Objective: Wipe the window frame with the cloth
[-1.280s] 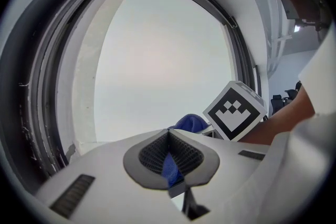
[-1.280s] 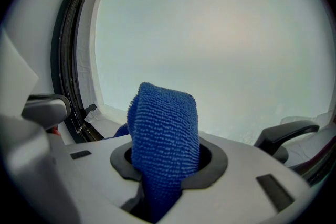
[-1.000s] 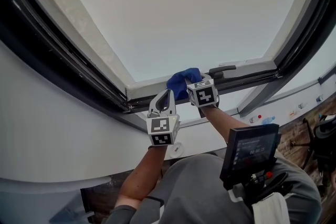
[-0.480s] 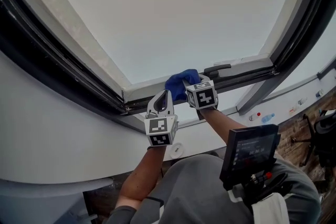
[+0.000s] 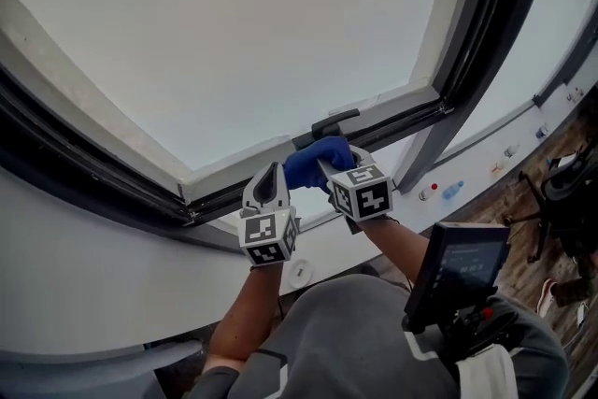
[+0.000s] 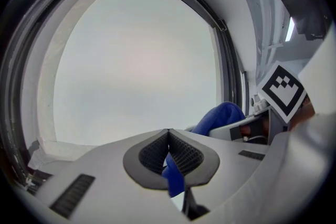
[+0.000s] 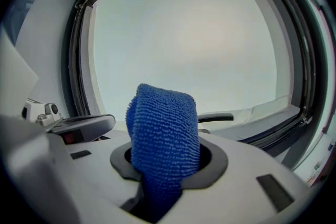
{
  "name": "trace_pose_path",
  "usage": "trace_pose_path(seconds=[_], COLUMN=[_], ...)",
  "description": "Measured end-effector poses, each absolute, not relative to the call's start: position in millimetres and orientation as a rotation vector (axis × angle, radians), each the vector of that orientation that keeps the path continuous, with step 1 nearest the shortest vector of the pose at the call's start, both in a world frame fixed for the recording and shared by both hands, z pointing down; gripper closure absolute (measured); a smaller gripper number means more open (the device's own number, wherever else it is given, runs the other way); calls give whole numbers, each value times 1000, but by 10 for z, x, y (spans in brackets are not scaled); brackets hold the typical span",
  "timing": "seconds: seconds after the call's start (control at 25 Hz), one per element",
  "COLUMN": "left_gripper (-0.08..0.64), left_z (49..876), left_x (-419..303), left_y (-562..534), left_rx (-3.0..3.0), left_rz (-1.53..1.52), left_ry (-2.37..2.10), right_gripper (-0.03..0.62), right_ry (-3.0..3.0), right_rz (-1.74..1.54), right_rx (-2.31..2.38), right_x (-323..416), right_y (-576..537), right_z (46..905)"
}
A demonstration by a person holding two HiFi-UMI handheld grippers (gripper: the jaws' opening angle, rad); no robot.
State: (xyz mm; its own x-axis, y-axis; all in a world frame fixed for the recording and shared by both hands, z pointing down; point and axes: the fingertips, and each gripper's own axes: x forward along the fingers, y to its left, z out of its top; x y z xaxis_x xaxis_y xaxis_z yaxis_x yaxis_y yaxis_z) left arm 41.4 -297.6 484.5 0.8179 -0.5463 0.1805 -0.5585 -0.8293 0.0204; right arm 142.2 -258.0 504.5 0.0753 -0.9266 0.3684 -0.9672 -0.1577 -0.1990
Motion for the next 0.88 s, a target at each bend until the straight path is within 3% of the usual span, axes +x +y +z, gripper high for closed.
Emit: trace_pose_path(seconds=[0.4,0.88], left_gripper=[551,551], left_z=[4888,4882], left_x=[980,1344], left_y=[-2670,-2737], left_rx=[2910,2994], left_rz=[256,362], left_ry=[-824,-834], right_gripper=[456,456], right_ry=[-1886,-1824], right_rz=[646,691], right_rx=[2296,2301], right_x=[2042,2506], right_y=[-2116,-2406], right_z=[5065,5374])
